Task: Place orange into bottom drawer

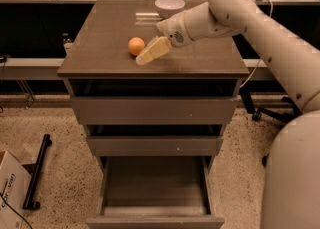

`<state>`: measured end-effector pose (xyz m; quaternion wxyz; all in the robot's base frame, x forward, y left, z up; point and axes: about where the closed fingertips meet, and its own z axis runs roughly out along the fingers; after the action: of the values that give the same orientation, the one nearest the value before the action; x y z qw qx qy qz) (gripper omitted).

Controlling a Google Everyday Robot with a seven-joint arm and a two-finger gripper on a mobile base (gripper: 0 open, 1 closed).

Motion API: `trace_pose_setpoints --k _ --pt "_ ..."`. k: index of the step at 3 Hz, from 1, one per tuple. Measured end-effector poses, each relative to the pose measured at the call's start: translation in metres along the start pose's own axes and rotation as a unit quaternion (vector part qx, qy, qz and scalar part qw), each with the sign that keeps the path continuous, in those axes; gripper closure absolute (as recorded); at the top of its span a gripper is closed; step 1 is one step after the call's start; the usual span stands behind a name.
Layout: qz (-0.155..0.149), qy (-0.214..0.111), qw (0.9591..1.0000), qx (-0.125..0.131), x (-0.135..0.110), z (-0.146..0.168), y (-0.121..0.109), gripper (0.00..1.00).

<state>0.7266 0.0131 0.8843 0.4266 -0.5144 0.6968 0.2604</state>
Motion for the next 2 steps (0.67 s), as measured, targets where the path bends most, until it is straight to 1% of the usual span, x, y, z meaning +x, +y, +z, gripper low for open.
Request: trace_pose_setpoints --k 1,2 --pt "0.023 -0.019 0.9995 -0.009 0.002 0.025 -0.010 0.00" --pt "0.049 -0.043 0.9977 -0.016 0.004 0.049 -0.019 0.25"
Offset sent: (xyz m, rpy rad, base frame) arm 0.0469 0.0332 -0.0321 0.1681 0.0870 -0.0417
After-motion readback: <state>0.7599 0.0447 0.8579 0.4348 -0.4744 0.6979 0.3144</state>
